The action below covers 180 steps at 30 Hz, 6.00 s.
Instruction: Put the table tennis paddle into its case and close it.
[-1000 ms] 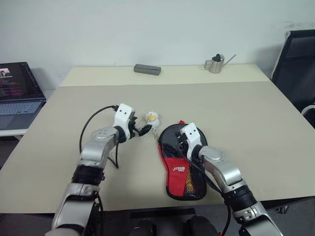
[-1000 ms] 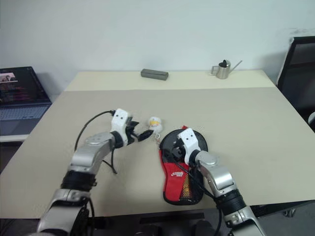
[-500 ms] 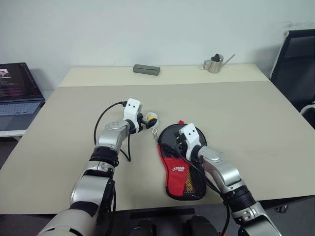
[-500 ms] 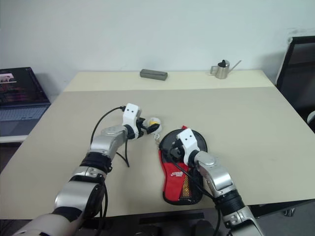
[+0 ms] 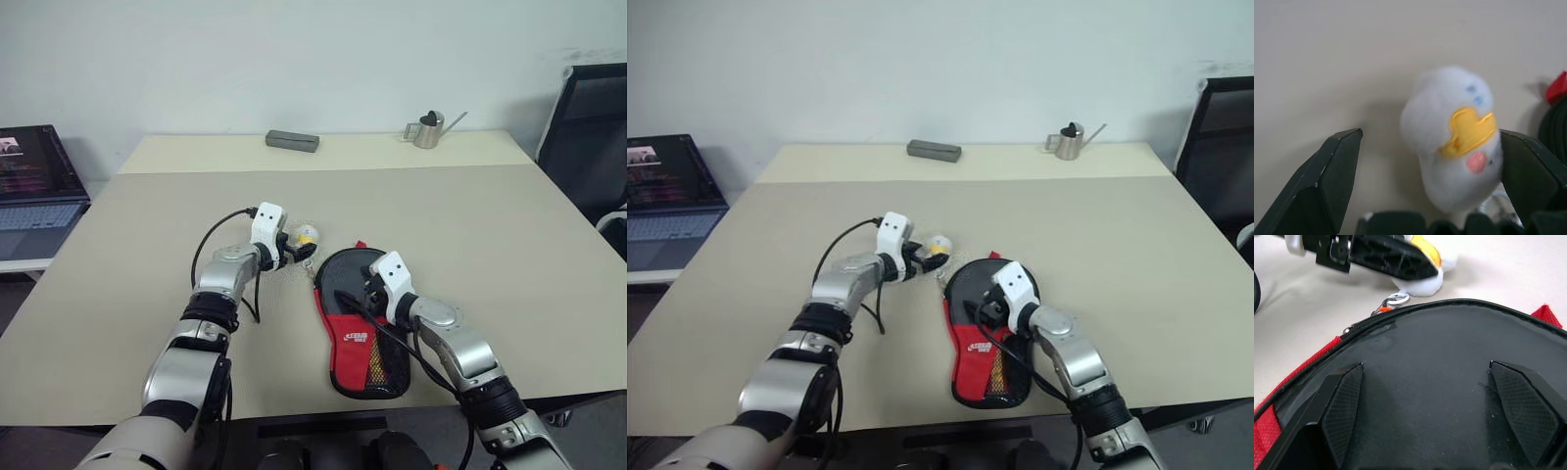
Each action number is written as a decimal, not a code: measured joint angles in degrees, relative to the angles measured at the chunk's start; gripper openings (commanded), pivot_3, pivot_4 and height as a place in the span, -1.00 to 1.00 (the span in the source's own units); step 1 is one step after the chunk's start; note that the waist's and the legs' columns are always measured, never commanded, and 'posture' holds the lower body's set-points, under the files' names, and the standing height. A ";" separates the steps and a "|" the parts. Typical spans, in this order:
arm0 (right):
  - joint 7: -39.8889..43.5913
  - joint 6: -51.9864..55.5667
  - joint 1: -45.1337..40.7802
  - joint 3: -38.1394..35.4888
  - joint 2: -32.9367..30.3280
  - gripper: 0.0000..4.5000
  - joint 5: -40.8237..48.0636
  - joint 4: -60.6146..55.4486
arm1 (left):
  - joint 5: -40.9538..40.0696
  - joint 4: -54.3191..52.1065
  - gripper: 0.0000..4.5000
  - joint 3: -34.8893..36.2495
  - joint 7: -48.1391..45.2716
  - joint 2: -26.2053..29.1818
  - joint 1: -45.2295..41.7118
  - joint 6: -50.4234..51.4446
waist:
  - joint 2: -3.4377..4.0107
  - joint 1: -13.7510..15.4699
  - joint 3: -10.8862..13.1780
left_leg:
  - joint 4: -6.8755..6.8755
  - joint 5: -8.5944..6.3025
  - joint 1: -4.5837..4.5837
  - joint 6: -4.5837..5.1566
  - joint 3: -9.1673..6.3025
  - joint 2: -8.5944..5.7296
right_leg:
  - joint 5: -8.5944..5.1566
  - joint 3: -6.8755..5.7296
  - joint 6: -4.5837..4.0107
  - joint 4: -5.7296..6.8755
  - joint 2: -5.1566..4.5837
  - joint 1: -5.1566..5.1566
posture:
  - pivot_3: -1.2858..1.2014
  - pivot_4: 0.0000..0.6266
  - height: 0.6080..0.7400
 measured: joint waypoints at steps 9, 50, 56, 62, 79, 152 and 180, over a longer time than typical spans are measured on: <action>-0.32 1.33 0.50 -0.18 0.99 0.97 -0.58 -0.54 | 1.41 3.59 1.00 -0.06 -0.07 -0.79 -1.65 -1.03 | -0.02 0.03 -0.35 | 0.00 0.00 0.26 0.00 -0.06 0.00 | 0.00 -0.05 0.01 -0.05 0.01 0.33 | 0.03 -0.52 1.00; -1.57 5.15 0.59 -0.22 3.46 1.00 -2.37 -0.89 | 4.72 -6.21 -0.93 -4.67 -11.67 0.82 3.88 -4.08 | 0.00 -0.09 -0.32 | -0.08 -0.06 0.86 -0.07 -0.09 0.13 | -0.20 -0.02 0.31 -0.20 0.10 0.92 | 0.03 -0.52 1.00; -2.89 5.21 0.47 0.54 4.45 1.00 -3.89 -0.52 | 6.25 0.49 -0.93 -5.33 -11.28 0.66 -2.36 -9.09 | -0.01 -0.16 -0.33 | -0.09 -0.06 0.93 -0.07 -0.08 0.18 | -0.21 0.01 0.31 -0.20 0.18 0.95 | 0.03 -0.52 1.00; -3.85 5.21 0.41 0.74 5.68 1.00 -5.08 0.11 | 8.48 9.48 -0.93 -6.28 -11.21 -0.59 -7.09 -14.99 | -0.01 -0.32 -0.33 | -0.09 -0.06 0.94 -0.07 -0.07 0.20 | -0.21 0.02 0.31 -0.20 0.22 0.96 | 0.03 -0.52 1.00; -4.13 6.92 1.07 0.90 7.03 1.00 -5.61 -1.54 | 16.74 27.49 -0.93 -7.49 -2.84 -5.55 -14.30 -25.34 | -0.04 -0.71 -0.31 | -0.14 -0.09 0.91 -0.09 -0.09 0.23 | -0.22 -0.02 0.34 -0.24 0.24 0.95 | 0.03 -0.52 1.00; -8.97 17.61 15.73 4.67 4.68 1.00 -5.00 -24.89 | 40.60 33.01 -0.93 -17.70 22.52 -15.86 -24.04 -30.35 | -0.13 0.23 -0.27 | -0.14 -1.08 0.79 -0.26 -0.20 0.13 | -1.16 -0.08 0.96 -0.34 0.17 0.90 | 0.03 -0.52 1.00; -9.78 18.60 15.32 5.42 5.25 1.00 -4.71 -24.44 | 42.38 32.01 0.64 -20.01 12.51 -18.59 -22.63 -32.30 | -0.18 0.01 -0.58 | -0.09 -1.19 0.99 -0.23 -0.14 0.14 | -1.32 -0.06 0.91 -0.23 0.18 1.04 | 0.03 -0.52 1.00</action>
